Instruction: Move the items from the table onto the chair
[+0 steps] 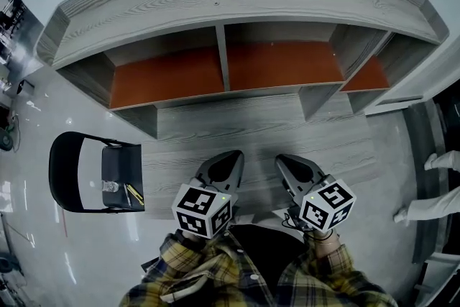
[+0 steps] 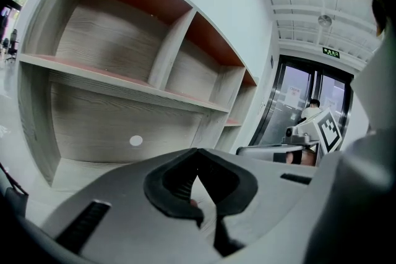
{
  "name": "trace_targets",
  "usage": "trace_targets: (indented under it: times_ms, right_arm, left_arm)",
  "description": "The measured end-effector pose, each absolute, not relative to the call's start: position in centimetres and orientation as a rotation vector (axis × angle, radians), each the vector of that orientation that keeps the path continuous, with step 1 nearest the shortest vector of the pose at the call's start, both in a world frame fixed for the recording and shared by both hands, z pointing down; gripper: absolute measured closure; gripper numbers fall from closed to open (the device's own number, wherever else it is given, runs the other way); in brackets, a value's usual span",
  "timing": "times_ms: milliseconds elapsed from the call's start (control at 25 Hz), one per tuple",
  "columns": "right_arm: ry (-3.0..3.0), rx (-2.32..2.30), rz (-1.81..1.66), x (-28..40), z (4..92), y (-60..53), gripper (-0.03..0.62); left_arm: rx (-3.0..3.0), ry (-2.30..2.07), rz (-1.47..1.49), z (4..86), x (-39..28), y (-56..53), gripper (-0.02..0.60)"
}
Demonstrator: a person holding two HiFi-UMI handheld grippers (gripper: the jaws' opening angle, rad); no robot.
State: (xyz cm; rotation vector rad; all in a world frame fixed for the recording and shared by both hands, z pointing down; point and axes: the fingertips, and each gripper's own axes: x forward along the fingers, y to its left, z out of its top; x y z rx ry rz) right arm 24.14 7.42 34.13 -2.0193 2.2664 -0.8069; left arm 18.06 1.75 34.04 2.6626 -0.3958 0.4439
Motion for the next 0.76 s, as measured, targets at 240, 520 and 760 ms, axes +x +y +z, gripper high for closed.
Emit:
trace_targets:
  times_ms: [240,520,760]
  right_arm:
    - [2.289,-1.996,-0.813,23.8,34.2,7.2,0.577]
    - [2.311,-1.982,-0.825,23.3,34.3,7.3,0.577]
    - [2.321,-1.975,-0.825,23.1,34.3,7.3,0.577]
  left_arm:
    - [2.656,-0.421,0.439,34.0,17.6,1.5,0.578]
    - [2.652,-0.426,0.445,34.1,17.3,1.8,0.578]
    - [2.655,-0.428,0.444,34.1,17.1,1.8,0.578]
